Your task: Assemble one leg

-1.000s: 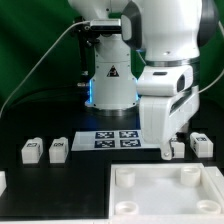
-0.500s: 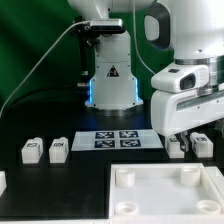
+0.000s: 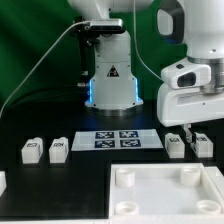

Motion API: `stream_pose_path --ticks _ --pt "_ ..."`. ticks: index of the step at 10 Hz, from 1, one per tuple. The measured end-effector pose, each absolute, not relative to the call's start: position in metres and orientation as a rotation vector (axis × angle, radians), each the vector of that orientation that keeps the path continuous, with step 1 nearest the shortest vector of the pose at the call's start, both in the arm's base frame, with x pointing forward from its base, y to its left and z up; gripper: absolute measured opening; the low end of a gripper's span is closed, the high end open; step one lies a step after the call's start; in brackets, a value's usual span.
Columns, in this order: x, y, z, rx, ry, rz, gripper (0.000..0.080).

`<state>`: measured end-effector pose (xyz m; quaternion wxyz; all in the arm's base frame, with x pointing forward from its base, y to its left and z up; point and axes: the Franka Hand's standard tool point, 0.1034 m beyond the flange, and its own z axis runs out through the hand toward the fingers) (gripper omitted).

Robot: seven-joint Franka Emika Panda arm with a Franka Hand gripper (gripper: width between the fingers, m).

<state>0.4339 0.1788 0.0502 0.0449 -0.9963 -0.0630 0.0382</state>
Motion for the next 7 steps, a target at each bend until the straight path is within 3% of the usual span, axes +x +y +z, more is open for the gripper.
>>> stream_pose_path --ticks 2,7 --pt "0.429 0.175 0.044 -3.044 -0.194 0.125 0.0649" --pt "0.413 0.179 0.045 -2.983 -0.173 0.904 0.0649"
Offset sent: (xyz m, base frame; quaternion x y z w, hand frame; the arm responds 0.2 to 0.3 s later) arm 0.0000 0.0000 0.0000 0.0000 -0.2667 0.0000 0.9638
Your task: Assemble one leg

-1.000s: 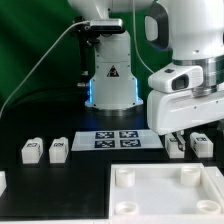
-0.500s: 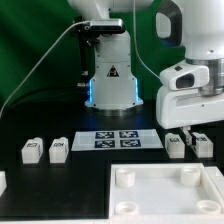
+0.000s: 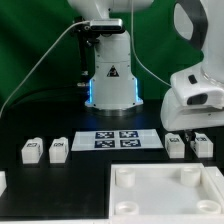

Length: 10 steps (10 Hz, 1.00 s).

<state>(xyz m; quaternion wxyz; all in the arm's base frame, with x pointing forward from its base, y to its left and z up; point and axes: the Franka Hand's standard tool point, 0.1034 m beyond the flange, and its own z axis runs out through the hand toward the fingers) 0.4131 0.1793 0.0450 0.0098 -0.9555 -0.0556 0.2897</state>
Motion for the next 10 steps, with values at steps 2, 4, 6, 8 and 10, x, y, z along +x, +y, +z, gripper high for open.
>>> stream_pose_path --ticks 2,4,6,8,10 --pt "0.409 0.185 0.035 -2.92 -0.187 1.13 0.0649" --pt "0.412 0.185 0.033 -2.899 -0.186 1.18 0.0649" --pt "0.411 0.185 0.032 -2.901 -0.186 1.178 0.0649" --pt "0.399 0.189 0.023 -2.905 -0.195 1.181 0.0649" --pt "0.386 0.19 0.013 -2.91 -0.203 1.177 0.0649"
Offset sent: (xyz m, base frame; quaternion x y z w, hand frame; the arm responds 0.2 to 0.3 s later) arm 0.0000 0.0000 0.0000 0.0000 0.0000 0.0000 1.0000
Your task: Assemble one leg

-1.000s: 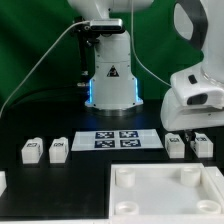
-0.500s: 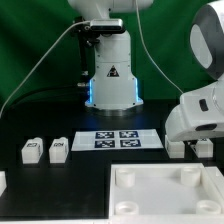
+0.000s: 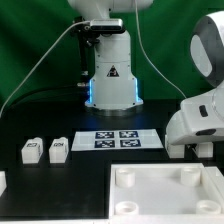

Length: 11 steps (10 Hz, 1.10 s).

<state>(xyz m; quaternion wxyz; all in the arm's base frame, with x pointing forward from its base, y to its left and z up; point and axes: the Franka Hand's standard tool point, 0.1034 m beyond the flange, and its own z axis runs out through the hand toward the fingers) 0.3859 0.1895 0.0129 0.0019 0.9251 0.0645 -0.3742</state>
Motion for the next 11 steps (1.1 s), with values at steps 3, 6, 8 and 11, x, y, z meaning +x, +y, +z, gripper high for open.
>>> stream_pose_path --ticks 3,6,8,11 --pt "0.3794 0.1864 0.0091 2.895 0.198 -1.185 0.0649" --pt "0.3793 0.1864 0.0091 2.895 0.198 -1.185 0.0416" --pt "0.3793 0.1864 0.0091 2.895 0.199 -1.185 0.029" --pt "0.3793 0.1864 0.0091 2.895 0.199 -1.185 0.029"
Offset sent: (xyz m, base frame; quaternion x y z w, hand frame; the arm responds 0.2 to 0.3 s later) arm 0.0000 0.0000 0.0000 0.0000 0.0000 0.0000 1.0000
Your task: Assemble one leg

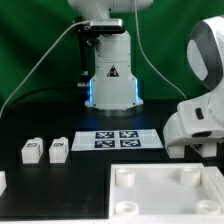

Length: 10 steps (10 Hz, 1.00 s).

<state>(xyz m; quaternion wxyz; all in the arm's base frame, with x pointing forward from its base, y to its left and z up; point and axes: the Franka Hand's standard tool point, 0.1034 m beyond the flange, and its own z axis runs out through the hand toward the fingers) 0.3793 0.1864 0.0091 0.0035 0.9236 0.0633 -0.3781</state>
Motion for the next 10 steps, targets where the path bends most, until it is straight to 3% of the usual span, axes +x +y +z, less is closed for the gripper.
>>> stream_pose_path --ticks 4,5,8,10 --pt "0.381 0.185 0.01 2.897 0.21 -1.186 0.029" --pt "0.394 0.18 0.021 2.917 0.253 -1.155 0.0291" --pt "0.44 0.158 0.074 3.011 0.399 -0.965 0.0291" --pt "0.464 0.151 0.11 3.101 0.403 -0.655 0.0291"
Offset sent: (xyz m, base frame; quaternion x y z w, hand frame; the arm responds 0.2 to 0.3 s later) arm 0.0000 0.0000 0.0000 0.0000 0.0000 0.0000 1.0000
